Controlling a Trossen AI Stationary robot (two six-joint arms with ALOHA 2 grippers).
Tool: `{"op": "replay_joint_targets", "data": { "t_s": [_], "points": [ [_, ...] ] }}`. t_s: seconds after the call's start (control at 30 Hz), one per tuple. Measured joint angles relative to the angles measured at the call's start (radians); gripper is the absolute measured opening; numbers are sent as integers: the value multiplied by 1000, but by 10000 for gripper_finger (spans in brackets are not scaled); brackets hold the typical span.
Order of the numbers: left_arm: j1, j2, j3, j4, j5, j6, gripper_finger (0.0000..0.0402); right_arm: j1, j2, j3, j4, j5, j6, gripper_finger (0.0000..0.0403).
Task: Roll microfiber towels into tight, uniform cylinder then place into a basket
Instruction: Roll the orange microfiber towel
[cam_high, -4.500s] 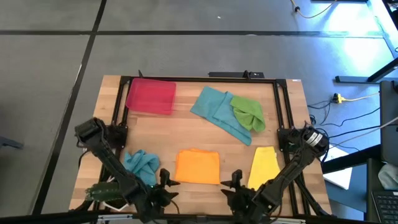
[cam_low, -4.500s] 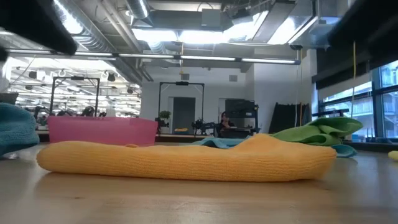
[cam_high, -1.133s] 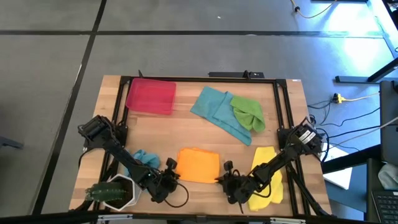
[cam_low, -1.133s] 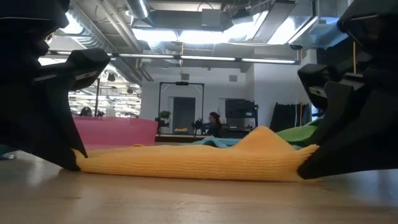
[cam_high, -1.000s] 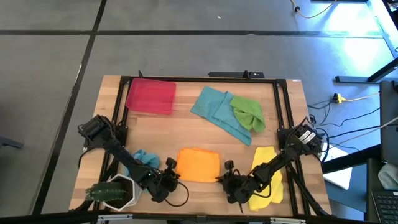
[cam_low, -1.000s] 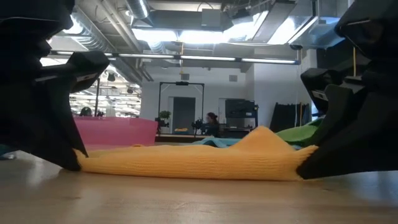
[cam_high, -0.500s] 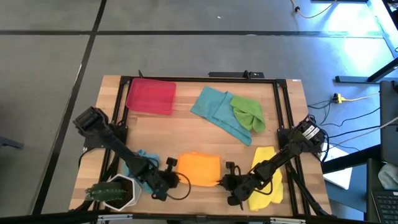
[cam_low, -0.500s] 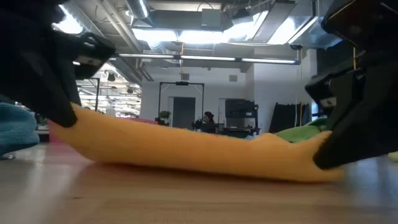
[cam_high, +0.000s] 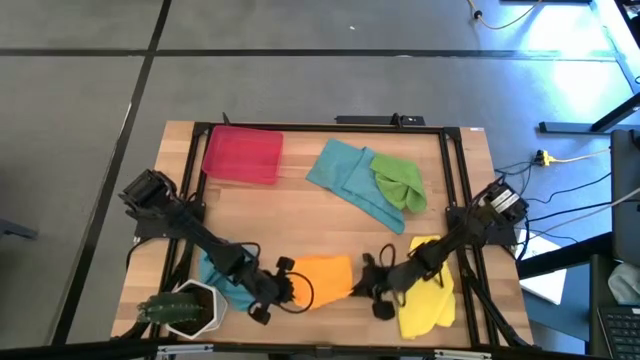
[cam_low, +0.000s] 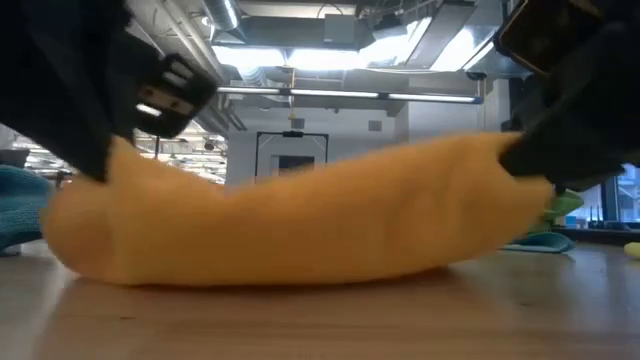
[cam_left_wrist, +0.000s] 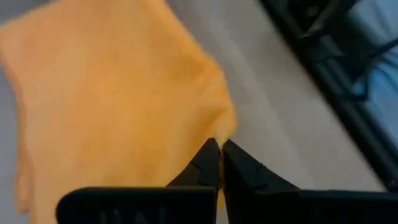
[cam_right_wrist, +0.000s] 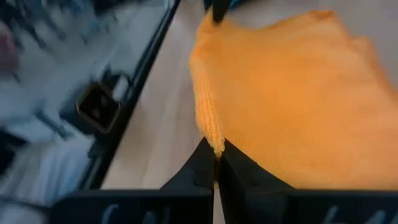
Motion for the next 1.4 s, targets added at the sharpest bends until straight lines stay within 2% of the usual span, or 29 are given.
{"op": "replay_joint_targets", "data": {
  "t_s": [0.17, 0.27, 0.47, 0.63, 0.77, 0.93, 1.17, 1.27, 1.4],
  "points": [
    [27, 0, -46, 1, 25, -56, 0, -27, -13, -154, 193, 29, 107, 6],
    [49, -10, -107, 80, 29, -91, 0, -29, -12, -179, 168, 56, 174, 6],
    [75, -44, -234, 316, 97, -118, 0, -29, -12, -153, 166, 56, 184, 6],
    [83, -84, -268, 308, 77, -180, 0, -46, -12, -135, 140, 59, 210, 6],
    [98, -86, -270, 285, 60, -229, 0, -66, -13, -134, 78, 116, 252, 6],
    [132, -86, -269, 286, 54, -238, 0, -94, -13, -133, -25, 157, 307, 6],
    [161, -85, -269, 286, 56, -231, 1, -105, -14, -132, -47, 186, 309, 6],
    [158, -85, -269, 287, 67, -207, 15, -105, -14, -132, -51, 191, 309, 6],
    [147, -90, -269, 283, 74, -188, 54, -105, -14, -132, -55, 194, 307, 6]
  ]
}}
